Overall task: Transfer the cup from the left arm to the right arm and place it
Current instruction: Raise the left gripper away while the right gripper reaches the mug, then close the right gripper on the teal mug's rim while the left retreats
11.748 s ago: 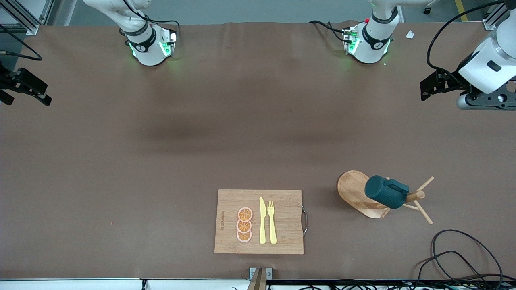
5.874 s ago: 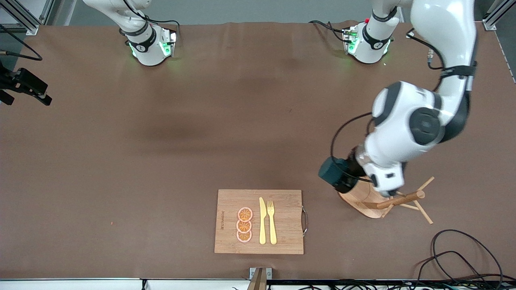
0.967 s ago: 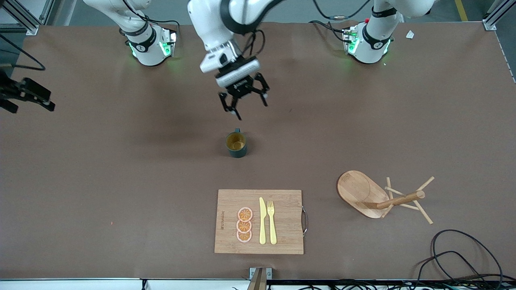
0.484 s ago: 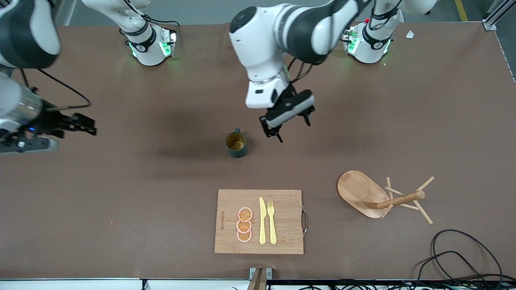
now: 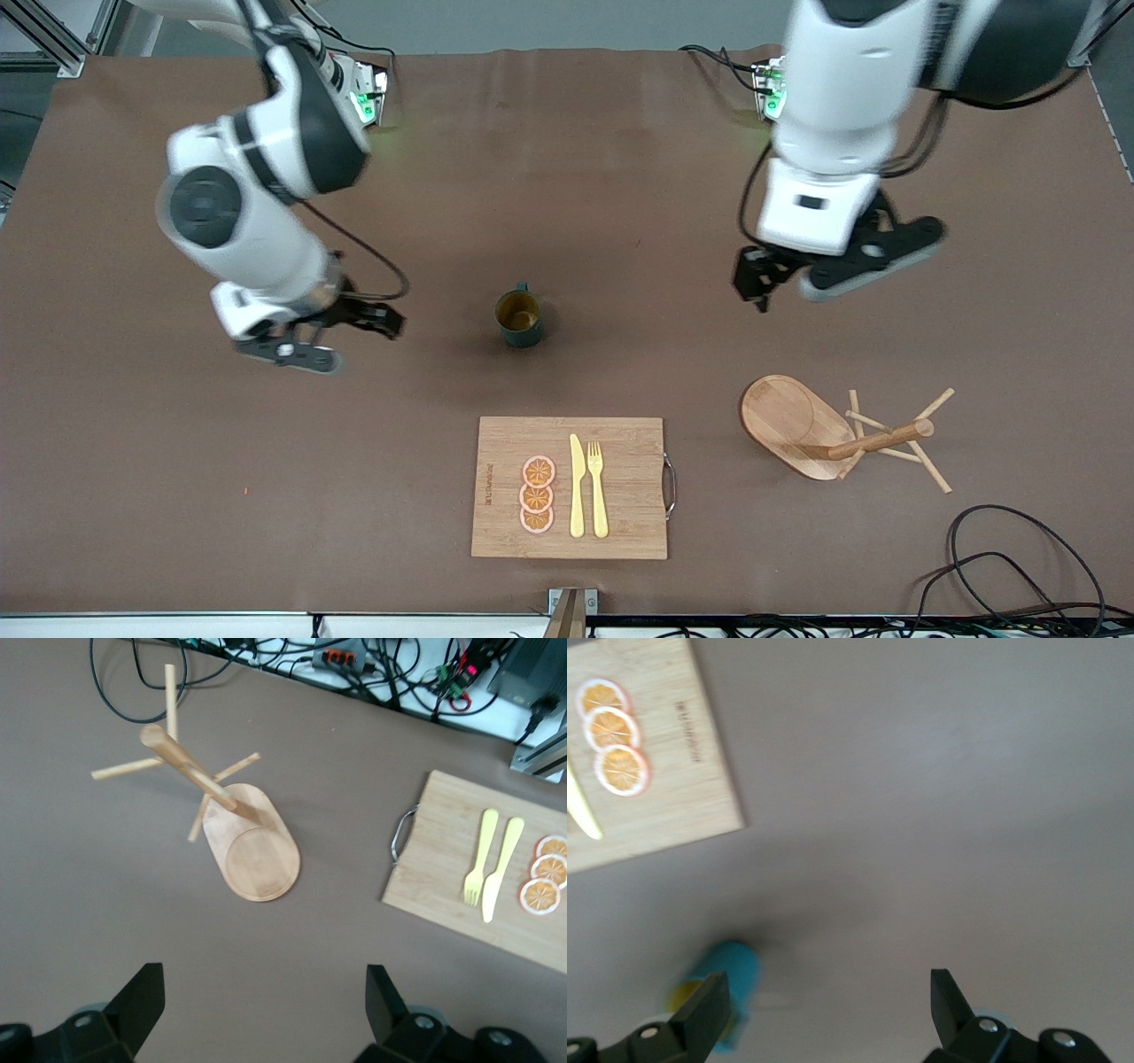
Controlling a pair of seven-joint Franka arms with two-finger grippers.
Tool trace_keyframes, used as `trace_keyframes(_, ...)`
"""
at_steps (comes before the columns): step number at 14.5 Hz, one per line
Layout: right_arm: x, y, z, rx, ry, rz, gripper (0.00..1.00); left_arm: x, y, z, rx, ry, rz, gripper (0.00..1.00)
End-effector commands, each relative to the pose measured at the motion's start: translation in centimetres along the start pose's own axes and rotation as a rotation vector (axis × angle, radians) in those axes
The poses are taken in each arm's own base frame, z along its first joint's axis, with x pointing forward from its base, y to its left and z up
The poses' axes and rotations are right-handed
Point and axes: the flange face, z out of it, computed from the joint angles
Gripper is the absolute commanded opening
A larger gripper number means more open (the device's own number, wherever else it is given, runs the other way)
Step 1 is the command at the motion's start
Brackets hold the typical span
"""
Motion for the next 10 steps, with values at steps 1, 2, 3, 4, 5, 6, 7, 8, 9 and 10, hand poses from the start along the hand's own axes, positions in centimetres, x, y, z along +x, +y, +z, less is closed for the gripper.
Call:
trace_keyframes(1,-2.5,-4.9,3.5,0.016,0.012,0.128,1.00,1.4,-3.6,0.0,-0.044,-0.086,0.065,1.00)
trace_keyframes(2,-4.0,-6.9,5.4,0.013,0.007,0.137,1.00,1.7,-4.4,-0.2,-0.048,-0.098,0.087,1.00)
trace_keyframes(3,-5.5,-8.9,7.2,0.019,0.010,0.168,1.00,2.2,-5.7,-0.8,-0.057,-0.105,0.094,1.00)
trace_keyframes(4,-6.5,-10.5,9.2,0.027,0.013,0.201,1.00,2.8,-6.5,-0.5,-0.067,-0.116,0.097,1.00)
trace_keyframes(5,-7.5,-11.7,11.5,0.024,0.008,0.204,1.00,3.2,-7.4,-0.6,-0.066,-0.115,0.114,1.00)
trace_keyframes(6,-8.5,-12.6,13.8,0.019,-0.012,0.197,1.00,3.7,-8.0,-0.4,-0.068,-0.118,0.134,1.00)
trace_keyframes(7,-9.3,-13.5,15.8,0.044,-0.041,0.214,1.00,4.0,-8.5,-0.4,-0.068,-0.117,0.137,1.00)
trace_keyframes(8,-9.2,-13.9,17.0,0.080,-0.065,0.245,1.00,4.2,-8.9,-0.3,-0.064,-0.121,0.131,1.00)
trace_keyframes(9,-8.9,-13.7,18.0,0.092,-0.087,0.268,1.00,4.5,-9.5,-0.1,-0.054,-0.131,0.121,1.00)
trace_keyframes(10,-9.1,-14.0,18.7,0.089,-0.095,0.267,1.00,4.7,-9.7,0.1,-0.049,-0.130,0.117,1.00)
